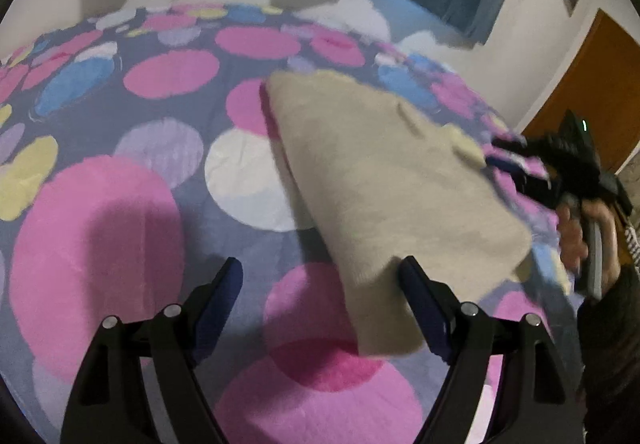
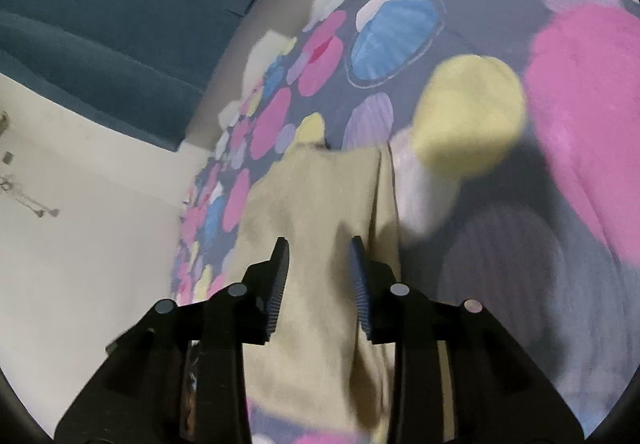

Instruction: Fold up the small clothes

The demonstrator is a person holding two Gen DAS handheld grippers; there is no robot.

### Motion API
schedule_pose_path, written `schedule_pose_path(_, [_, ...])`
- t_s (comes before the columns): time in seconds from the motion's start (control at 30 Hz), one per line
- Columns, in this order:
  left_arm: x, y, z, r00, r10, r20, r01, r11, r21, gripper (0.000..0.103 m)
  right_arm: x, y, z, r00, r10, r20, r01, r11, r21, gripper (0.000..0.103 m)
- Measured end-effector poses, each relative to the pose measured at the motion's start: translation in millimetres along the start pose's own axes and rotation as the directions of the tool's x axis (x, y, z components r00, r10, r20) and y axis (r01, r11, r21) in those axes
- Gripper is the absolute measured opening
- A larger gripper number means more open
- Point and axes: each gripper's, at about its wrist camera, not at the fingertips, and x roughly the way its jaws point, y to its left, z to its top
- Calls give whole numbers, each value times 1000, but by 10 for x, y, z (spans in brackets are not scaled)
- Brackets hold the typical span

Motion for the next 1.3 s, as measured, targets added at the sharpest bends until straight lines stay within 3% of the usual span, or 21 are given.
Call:
schedule_pose_path(0.07, [30,46,-46,1000,-18,-4,18,1000,-25,80,187,-59,129,999,-39,-11,39,999,7,32])
schedule_pose_path(0.2, [29,98,-69,999,-42,-4,42,998,-49,80,490,-111,239,996,-39,-74,41,999,27,32])
schedule_pose_path(0.27, [23,100,-76,999,-45,-1,45,998,-48,80,526,-110,280,996,-64,-64,64,998,8,5])
schedule_pose_path(0.43, [56,58,-108,999,-42,-1,42,999,-21,82,610,-243,362,995,-96,-40,97,995,30,4])
schedule_pose_path(0.53, [77,31,-131,999,-35,-5,35,999,-8,83,663,-312,362,996,-74,-49,76,996,41,4])
schedule_pose_path(0.77, [72,31,-126,999,-38,-3,38,999,-9,83,257,-218,252,999,-17,-32,18,999,32,10])
schedule_pose_path(1.0, [87,34,-119,999,-35,-4,35,999,-10,84,-340,52,-367,994,106,-9,-106,994,-8,19])
schedule_pose_path(1.1, [86,16,-119,1000,-25,-2,25,1000,-5,84,-404,137,-625,990,138,-41,-139,990,-16,28])
schedule_pose_path(1.2, [87,13,-125,1000,-21,-1,21,1000,-5,84,-354,146,-809,990,108,-86,-110,994,-24,35])
schedule_pose_path(1.3, [89,13,-127,1000,-22,-2,22,1000,-4,84,-249,-5,-898,993,-12,-117,11,1000,-13,36])
